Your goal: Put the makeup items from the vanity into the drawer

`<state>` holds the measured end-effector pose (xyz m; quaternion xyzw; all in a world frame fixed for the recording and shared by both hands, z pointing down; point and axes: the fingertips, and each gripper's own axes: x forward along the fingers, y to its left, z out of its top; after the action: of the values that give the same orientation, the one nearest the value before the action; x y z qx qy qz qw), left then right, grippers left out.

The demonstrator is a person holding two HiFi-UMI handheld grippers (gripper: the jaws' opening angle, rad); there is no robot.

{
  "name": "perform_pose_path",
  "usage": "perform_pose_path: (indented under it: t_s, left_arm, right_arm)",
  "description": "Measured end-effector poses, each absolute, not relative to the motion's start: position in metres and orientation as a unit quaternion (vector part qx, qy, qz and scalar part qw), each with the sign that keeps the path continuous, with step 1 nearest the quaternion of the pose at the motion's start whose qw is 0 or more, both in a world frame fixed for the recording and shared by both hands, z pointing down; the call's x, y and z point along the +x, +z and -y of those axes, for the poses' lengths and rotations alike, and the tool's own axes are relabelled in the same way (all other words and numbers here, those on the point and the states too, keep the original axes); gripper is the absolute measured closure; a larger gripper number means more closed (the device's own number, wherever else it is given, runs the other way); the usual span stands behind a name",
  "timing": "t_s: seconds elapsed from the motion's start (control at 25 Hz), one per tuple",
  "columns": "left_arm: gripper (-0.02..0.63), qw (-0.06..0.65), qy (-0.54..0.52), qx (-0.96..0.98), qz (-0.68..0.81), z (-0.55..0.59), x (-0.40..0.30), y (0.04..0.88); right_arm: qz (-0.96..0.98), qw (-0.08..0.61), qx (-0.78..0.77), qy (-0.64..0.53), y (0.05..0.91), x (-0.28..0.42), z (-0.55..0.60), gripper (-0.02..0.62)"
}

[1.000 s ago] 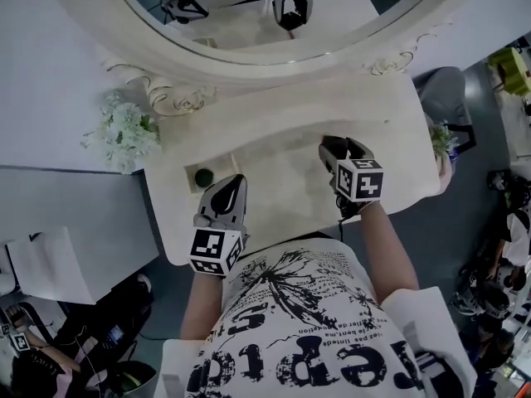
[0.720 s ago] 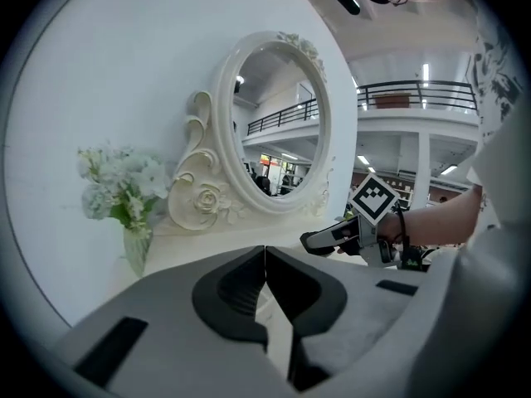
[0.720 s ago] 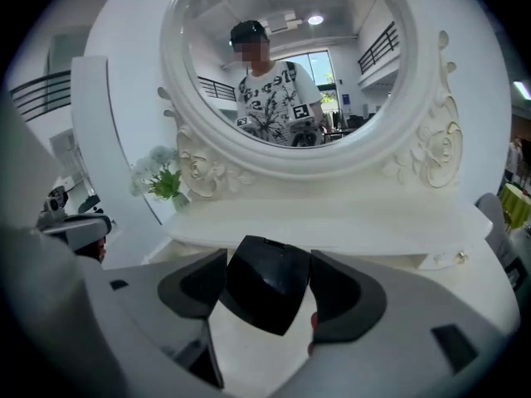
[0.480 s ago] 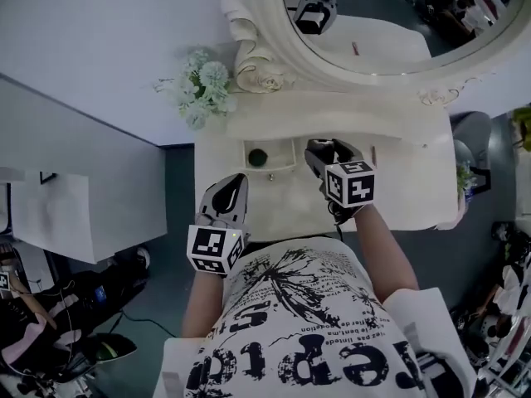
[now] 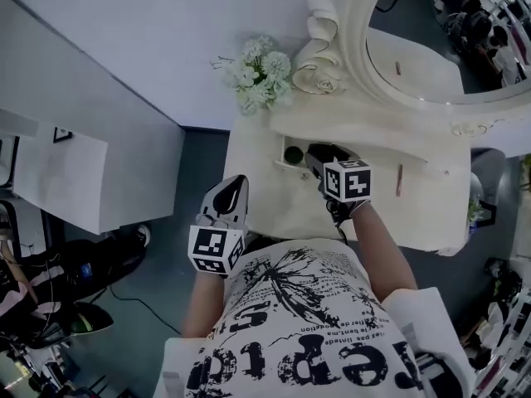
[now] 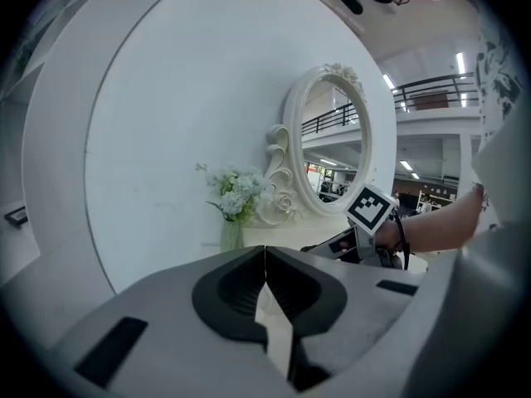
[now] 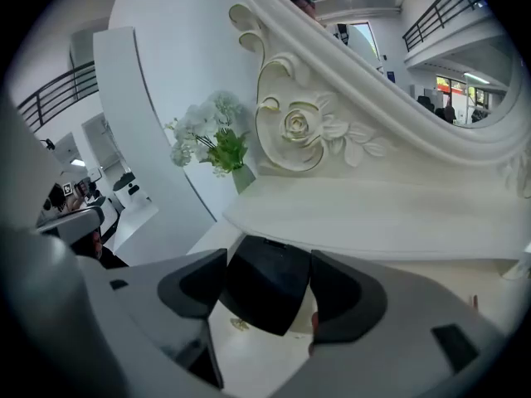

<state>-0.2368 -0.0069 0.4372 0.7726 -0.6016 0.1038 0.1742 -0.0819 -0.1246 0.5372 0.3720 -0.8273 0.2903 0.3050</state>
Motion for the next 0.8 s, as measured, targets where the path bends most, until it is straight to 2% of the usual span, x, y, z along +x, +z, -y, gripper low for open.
perform_pose_path:
  t_s: [0.28,0.8]
  left_arm:
    - [0.584,0.178,0.1,0.765,0.61,0.009,-0.25,0.44]
    - [0.584,0.179,0.1,0.79,0.578,0.036,-0.232,0.445]
  right_arm:
    - [0.803,0.334,0.386,0.308,0.555,-0.088,0.132,0.264]
    - [0.809,0.312,0.404,0.29,0.544,-0.075,0.136,0.259]
